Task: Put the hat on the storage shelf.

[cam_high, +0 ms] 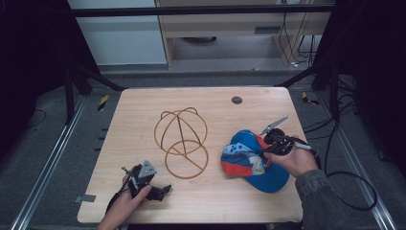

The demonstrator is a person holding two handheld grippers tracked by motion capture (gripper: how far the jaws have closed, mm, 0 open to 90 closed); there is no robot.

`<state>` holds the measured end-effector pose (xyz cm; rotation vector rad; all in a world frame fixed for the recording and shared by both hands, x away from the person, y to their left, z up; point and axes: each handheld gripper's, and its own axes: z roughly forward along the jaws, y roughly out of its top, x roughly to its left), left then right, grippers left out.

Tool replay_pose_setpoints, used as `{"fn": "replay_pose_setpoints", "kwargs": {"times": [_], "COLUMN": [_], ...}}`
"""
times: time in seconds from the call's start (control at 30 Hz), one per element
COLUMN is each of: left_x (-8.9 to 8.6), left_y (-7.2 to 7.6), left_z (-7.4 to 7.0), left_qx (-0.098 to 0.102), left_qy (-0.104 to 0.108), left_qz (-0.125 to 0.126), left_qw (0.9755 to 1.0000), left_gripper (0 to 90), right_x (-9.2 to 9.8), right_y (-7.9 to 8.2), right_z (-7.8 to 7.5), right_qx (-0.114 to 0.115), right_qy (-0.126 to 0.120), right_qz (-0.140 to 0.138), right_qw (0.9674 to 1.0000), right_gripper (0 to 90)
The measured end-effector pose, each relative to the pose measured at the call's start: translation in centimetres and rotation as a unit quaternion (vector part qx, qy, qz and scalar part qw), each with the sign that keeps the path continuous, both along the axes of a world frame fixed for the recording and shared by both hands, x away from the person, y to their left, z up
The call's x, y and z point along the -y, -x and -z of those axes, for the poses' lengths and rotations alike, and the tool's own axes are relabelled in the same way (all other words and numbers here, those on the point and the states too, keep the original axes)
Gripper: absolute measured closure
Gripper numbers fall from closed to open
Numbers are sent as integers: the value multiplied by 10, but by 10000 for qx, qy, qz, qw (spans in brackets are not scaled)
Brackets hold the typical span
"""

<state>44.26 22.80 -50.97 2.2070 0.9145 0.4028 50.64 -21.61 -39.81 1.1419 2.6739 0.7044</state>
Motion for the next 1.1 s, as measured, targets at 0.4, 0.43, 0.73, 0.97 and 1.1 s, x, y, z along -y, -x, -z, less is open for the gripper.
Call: {"fn": "replay_pose_setpoints", "kwargs": {"times": [0.4, 0.43, 0.73, 0.97, 1.1], "left_x": [0, 0, 0, 0, 0], "left_y": [0, 0, 0, 0, 1], "left_z": [0, 0, 0, 0, 0], "left_qx": [-1, -2, 9, 6, -1], "left_qy": [-3, 6, 6, 4, 3], "left_qz": [-8, -9, -14, -15, -14], "left_qw": [10000, 10000, 10000, 10000, 10000], "left_gripper": [0, 0, 0, 0, 0], "right_x": [1, 1, -2, -6, -8], "right_y": [1, 1, 3, 6, 9], "right_z": [-39, -44, -76, -101, -121], "right_qx": [207, 234, 408, 562, 738], "right_qy": [-31, -25, -145, -94, -87], "right_qz": [-121, -143, -269, -419, -513], "right_qw": [9997, 9996, 9987, 9975, 9959], "right_gripper": [900, 900, 900, 900, 900]}}
